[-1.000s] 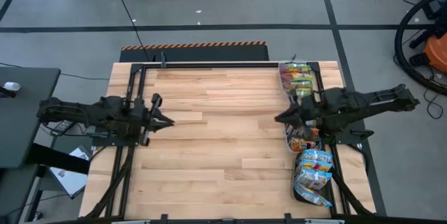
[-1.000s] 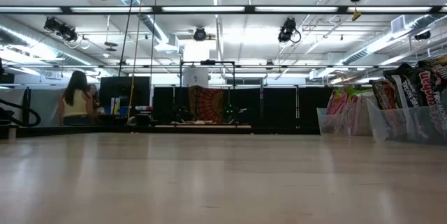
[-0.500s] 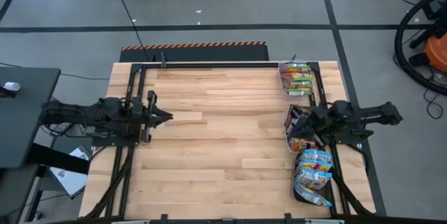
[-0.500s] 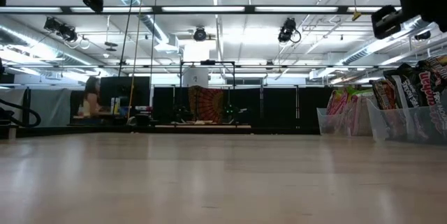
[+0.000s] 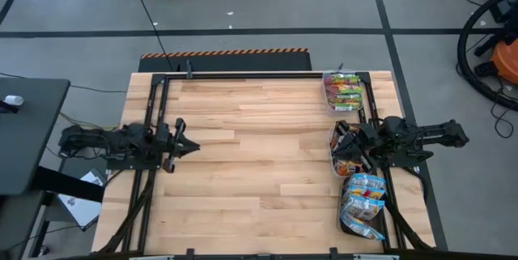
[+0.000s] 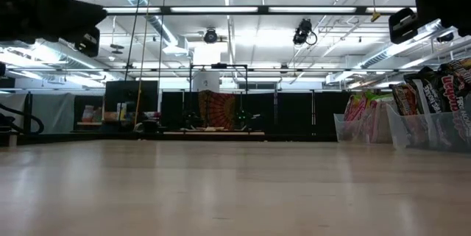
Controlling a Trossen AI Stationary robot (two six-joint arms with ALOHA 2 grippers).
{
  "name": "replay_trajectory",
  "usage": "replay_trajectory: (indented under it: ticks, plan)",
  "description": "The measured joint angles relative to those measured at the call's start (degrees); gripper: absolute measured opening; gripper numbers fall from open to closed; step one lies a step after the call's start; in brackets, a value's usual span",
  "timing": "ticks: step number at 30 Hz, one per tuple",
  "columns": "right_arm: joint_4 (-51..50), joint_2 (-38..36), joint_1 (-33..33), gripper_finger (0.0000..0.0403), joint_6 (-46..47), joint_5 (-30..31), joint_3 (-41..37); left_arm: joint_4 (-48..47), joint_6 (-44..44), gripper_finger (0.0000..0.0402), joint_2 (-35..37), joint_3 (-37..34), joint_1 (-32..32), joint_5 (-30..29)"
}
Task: Sort Maruchan noodles
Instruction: Return to Home Position
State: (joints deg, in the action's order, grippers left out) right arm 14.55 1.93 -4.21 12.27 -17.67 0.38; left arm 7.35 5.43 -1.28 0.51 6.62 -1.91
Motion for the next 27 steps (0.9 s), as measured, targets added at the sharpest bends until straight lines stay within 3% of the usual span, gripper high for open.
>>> replay_trajectory:
  ticks: [27]
  plan:
    - [-0.05,0.02,0.0,0.0032,0.17,0.02,0.0,-2.9,1.46,0.0041,-0.56,-0.02,0.02,0.5]
